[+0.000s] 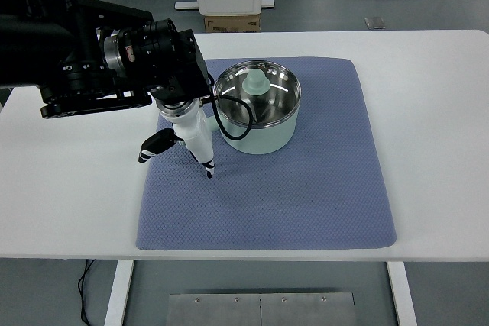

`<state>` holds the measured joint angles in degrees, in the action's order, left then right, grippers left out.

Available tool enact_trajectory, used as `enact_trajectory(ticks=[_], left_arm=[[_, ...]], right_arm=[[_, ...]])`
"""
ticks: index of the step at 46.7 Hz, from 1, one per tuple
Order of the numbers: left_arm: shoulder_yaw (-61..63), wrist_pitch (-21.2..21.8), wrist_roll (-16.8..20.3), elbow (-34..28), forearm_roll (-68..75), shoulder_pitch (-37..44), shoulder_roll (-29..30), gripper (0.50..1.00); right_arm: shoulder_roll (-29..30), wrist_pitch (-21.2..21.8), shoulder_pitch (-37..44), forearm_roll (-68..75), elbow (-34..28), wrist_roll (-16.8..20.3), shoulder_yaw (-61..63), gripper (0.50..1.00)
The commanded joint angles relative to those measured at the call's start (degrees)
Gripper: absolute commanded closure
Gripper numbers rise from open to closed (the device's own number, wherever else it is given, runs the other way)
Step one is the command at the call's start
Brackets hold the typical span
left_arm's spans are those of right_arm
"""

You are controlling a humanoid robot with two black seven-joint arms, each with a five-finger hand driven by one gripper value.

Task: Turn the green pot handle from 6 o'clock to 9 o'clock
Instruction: 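Drag the handle around the pot toward the left arm's side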

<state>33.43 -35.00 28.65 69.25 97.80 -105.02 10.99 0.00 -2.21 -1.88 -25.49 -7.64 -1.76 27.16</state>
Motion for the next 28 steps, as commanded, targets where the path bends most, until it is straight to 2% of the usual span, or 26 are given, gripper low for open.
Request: enact_trajectory(ticks=[1,28], left_arm=[[0.7,0.0,0.0,-0.8,1.9,0.0,-0.1,0.5],[2.2,0.0,0.0,-5.6,6.6,0.0,-0.1,0.5]], right_arm=[[0.0,0.0,-0.1,0.0,0.0,0.0,0.0,0.5],[0.0,0.0,0.0,0.0,0.0,0.0,0.0,0.5]])
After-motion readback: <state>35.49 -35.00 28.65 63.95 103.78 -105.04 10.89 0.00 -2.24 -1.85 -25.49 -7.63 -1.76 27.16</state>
